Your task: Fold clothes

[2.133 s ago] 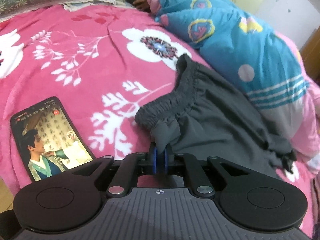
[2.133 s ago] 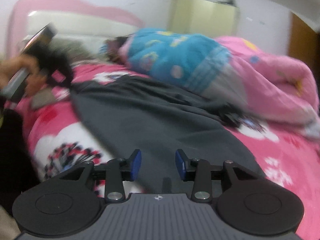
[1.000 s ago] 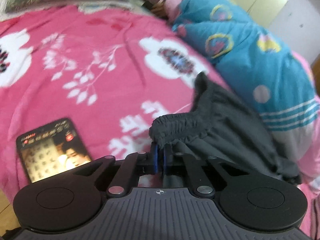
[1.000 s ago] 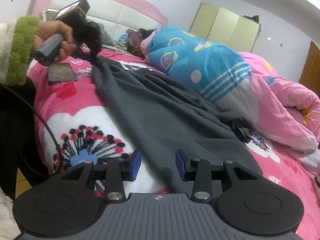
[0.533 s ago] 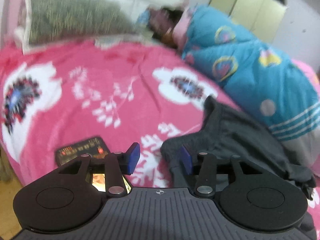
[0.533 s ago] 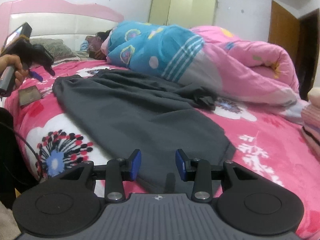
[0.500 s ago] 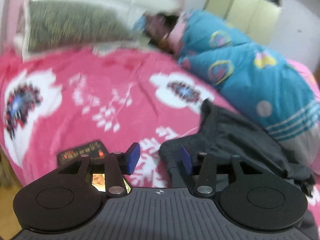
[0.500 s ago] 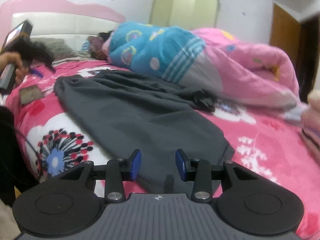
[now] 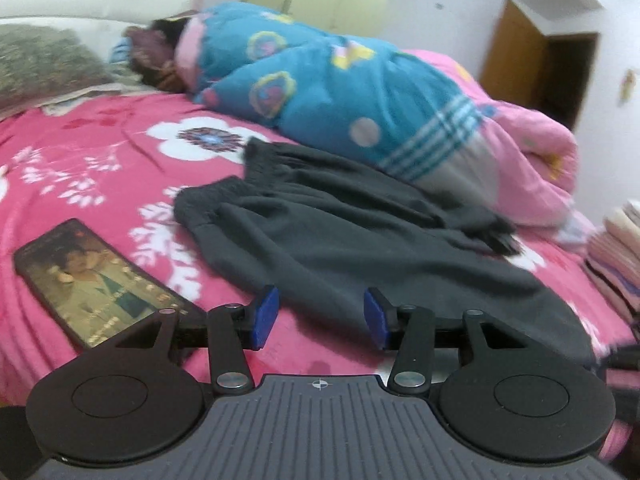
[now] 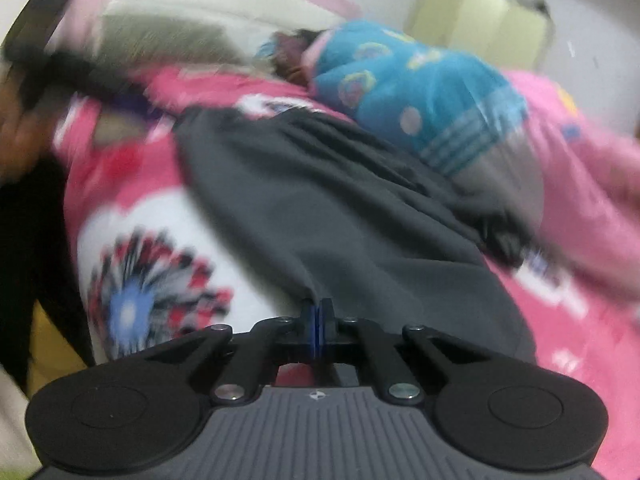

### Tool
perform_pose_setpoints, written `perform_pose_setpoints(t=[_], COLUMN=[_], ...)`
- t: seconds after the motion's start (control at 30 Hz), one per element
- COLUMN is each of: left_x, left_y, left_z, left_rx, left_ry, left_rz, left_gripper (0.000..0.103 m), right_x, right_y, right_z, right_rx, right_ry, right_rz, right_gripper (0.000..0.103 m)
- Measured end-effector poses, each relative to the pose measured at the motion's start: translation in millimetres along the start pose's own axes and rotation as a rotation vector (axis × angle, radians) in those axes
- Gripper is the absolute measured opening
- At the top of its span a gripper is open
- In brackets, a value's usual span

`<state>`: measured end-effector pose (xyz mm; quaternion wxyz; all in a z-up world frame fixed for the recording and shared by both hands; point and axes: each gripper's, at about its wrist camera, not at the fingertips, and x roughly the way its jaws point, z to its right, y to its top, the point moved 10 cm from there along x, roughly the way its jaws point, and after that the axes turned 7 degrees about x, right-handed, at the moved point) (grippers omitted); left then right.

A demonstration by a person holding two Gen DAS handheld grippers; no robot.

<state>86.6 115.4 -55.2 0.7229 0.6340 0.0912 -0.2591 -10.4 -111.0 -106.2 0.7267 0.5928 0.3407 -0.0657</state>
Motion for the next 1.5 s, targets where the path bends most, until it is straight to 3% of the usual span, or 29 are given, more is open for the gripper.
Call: perform_pose_setpoints(t=[0.2, 0.33, 0.4, 0.5, 0.57, 0.67, 0.8, 0.9, 1.03, 1.13, 1.3, 1.5], left_x=[10, 28, 38, 46, 51, 57, 64, 66, 68, 69, 67, 63], left_y=[-5, -9, -10, -10, -9, -5, -1, -1, 0, 0, 1, 4], left_z=[21, 28, 31, 31, 30, 28, 23, 18, 12, 9, -1, -14], left_rx=[0.101, 0.162, 0.185, 0.189, 0.186, 0.168, 0.131, 0.103, 0.066, 0.044, -0.019, -0.112], left_ry=[-0.07, -0.041, -0.023, -0.017, -0.012, -0.005, 0.002, -0.003, -0.011, -0.016, -0.037, -0.054], left_rz=[0.004, -0.016, -0.03, -0.036, -0.036, -0.029, -0.017, -0.008, 0.003, 0.013, 0.027, 0.047], left_gripper=[0.047, 0.047, 0.047, 0.047, 0.047, 0.047, 0.047, 0.047, 0.047, 0.047, 0.047, 0.047], right_x=[33, 65, 74, 71, 64, 47, 24, 19, 33, 53, 85, 96], right_y=[7, -13, -22, -22, -17, -5, 18, 37, 51, 58, 56, 46], right_z=[63, 100, 110, 113, 116, 125, 125, 97, 39, 12, -7, -11], right_rx=[0.587, 0.989, 1.102, 1.119, 1.071, 0.95, 0.742, 0.517, 0.151, -0.022, -0.174, -0.201], right_ry=[0.235, 0.342, 0.381, 0.399, 0.364, 0.248, 0.104, 0.083, 0.079, 0.079, 0.102, 0.127], right_rz=[-0.127, -0.236, -0.258, -0.252, -0.223, -0.142, -0.026, 0.023, 0.034, 0.021, -0.053, -0.129], right_gripper=[0.001, 0.003, 0.003, 0.008, 0.019, 0.024, 0.025, 0.025, 0.025, 0.024, 0.024, 0.021])
